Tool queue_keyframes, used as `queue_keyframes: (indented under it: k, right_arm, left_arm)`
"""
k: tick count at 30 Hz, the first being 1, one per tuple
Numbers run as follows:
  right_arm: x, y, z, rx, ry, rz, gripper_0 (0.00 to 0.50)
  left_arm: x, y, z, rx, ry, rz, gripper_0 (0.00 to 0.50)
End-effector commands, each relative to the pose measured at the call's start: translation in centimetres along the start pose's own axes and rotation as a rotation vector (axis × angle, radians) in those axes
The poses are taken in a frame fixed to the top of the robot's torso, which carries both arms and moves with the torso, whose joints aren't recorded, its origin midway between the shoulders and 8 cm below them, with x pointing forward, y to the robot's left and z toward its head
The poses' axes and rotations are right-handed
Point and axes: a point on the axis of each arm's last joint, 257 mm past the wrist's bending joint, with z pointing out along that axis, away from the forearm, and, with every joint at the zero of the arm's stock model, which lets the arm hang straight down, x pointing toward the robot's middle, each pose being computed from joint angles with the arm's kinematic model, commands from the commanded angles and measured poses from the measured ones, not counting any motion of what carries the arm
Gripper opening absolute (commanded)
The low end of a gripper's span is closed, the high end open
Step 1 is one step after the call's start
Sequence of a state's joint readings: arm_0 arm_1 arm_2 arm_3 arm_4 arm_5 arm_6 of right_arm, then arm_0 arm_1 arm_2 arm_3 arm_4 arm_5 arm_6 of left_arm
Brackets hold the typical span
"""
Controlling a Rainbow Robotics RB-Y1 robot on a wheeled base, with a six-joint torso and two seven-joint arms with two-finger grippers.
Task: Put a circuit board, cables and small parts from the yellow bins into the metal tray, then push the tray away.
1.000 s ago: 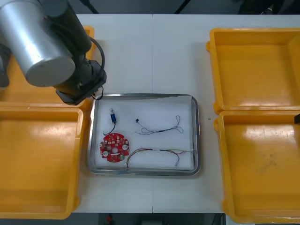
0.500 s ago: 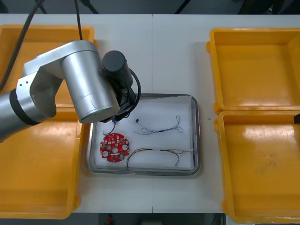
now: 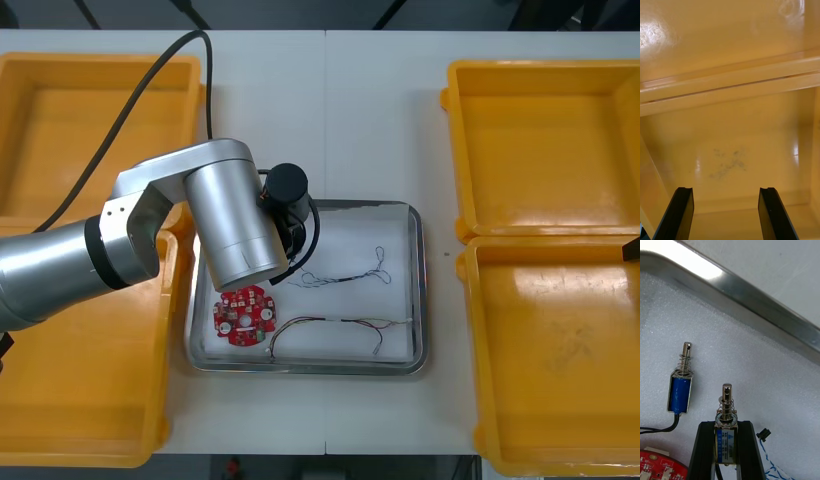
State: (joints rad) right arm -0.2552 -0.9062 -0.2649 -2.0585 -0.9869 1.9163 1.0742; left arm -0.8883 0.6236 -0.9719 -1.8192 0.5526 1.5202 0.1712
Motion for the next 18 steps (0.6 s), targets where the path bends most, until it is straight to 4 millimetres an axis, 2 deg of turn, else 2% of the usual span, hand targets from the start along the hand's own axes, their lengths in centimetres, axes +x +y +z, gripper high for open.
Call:
queue_keyframes:
  k: [1,14,18]
  right_arm:
    - [-0.5,-1.2,-1.6,0.034,-0.032,-0.036,0.5]
    - [-0.5,-0.4,-2.0,0.024,-0.044,-0.071,0.5]
    - [-0.5,-0.2,-2.1,0.022,-0.046,-0.079,0.5]
  left_arm:
    - [1.8,0.0,0.5,0.002,0.018,0.022,0.0]
    - [1.9,-0.2,1.5,0.023,0.023,0.014,0.005]
    - [1.8,-0.3,1.6,0.03,0.018,0.016,0.034]
